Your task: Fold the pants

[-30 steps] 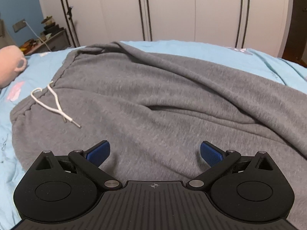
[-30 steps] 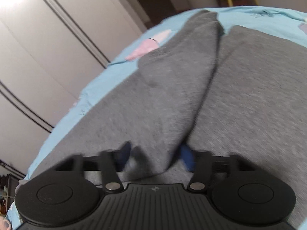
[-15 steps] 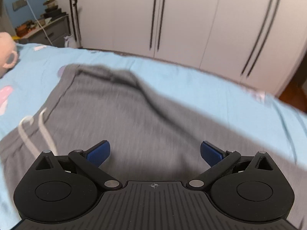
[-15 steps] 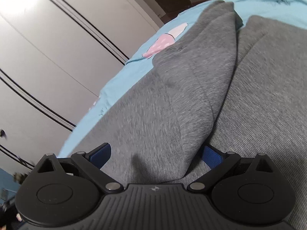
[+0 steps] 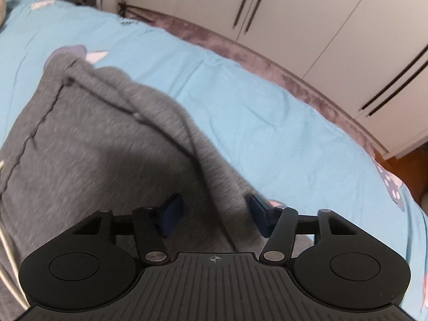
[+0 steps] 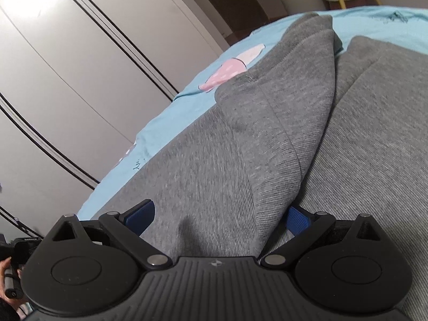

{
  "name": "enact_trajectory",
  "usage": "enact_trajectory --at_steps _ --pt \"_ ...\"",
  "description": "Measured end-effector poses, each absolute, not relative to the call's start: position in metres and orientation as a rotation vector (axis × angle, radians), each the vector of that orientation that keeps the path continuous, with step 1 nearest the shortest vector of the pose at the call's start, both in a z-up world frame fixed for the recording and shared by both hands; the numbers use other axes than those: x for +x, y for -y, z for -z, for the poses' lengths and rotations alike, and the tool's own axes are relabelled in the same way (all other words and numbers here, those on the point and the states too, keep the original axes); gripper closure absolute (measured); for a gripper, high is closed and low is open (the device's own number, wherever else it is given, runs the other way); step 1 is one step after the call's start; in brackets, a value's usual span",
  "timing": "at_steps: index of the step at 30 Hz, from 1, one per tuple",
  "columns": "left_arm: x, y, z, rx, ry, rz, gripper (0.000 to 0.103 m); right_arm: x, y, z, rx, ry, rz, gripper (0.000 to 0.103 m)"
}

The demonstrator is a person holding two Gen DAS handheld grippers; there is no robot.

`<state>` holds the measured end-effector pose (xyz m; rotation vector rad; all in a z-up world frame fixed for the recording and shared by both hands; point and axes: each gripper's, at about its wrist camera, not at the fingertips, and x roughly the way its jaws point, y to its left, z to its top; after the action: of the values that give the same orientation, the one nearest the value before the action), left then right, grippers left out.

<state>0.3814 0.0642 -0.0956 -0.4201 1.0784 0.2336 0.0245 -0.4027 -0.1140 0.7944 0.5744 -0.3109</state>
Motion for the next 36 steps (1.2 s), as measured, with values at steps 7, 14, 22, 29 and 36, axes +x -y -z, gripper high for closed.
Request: enact_trajectory --at_steps 7,14,22,29,36 --pt "0.393 -0.063 0.091 -0.392 -1.033 -0.263 0.043 0.028 0.409 0.115 0.816 -0.539 0.332 0.004" --pt "0.404 -0.059 0.094 -0.288 -1.059 -0.310 0.088 0.027 0.418 0.116 0.790 -0.537 0.413 0.041" --pt "0.367 -0.072 0.044 -0.316 -0.968 -0.228 0.094 0.026 0.439 0.126 0.861 -0.525 0.443 0.089" --pt "0.203 -0.098 -0.042 -0.296 -0.690 0.016 0.094 -0.016 0.455 0.073 0.945 -0.288 0.338 0.094" --pt "0.052 -0.141 0.041 -0.296 -0.839 0.008 0.084 -0.115 0.456 0.028 0.861 -0.174 0.518 0.093"
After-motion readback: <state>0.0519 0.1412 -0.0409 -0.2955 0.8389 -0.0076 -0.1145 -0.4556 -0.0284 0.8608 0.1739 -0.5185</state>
